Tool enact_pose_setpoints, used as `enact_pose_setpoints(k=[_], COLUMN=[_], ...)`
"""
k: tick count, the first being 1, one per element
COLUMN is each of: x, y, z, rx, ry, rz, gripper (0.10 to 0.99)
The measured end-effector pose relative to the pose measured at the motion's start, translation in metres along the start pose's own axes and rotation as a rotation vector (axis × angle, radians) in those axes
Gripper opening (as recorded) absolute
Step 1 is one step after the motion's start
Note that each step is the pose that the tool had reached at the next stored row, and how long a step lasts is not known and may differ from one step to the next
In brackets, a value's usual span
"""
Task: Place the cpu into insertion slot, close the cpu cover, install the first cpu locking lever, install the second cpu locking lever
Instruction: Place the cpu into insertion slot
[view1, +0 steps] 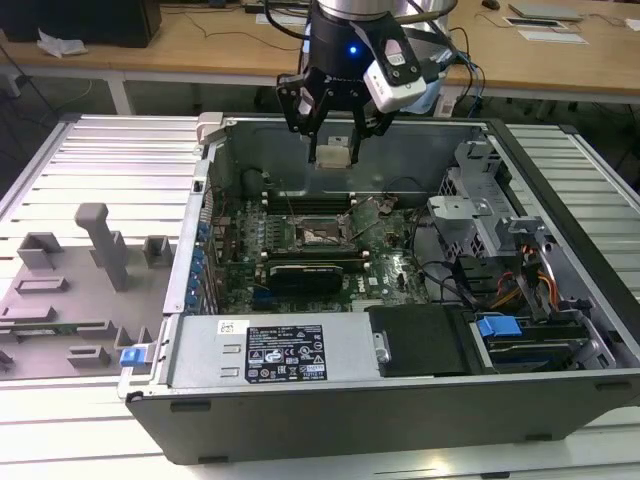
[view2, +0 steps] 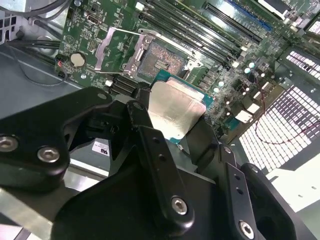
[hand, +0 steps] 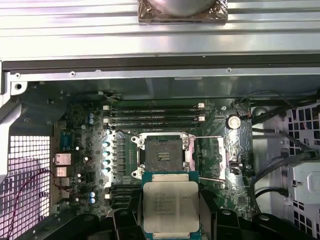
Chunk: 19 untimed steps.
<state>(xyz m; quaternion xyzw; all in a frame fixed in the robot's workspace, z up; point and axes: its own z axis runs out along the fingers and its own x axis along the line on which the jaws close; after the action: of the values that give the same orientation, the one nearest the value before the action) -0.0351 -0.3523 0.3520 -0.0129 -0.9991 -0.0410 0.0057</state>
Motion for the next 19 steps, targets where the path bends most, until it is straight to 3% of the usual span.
enact_pose_setpoints(k=[2, 5, 8, 11, 14, 19], x=[0.0002, 0.0003, 0.0002, 0.0003, 0.0023, 0.0035], y=[0.0, -0.0007, -0.001, -0.0016, -0.001, -0.0004], z=[0.0021, 0.0111, 0.0152, 0.0231, 0.0317, 0.0393], rx=[0.002, 0.004, 0.004, 0.003, 0.004, 0.006], ry=[-0.0002, -0.0023, -0.0084, -0.0283, -0.0299, -0.0299], rz=[0.0, 0.0, -0.001, -0.003, -0.003, -0.003], gripper=[0.541, 0.541, 0.541, 0.541, 0.541, 0.541])
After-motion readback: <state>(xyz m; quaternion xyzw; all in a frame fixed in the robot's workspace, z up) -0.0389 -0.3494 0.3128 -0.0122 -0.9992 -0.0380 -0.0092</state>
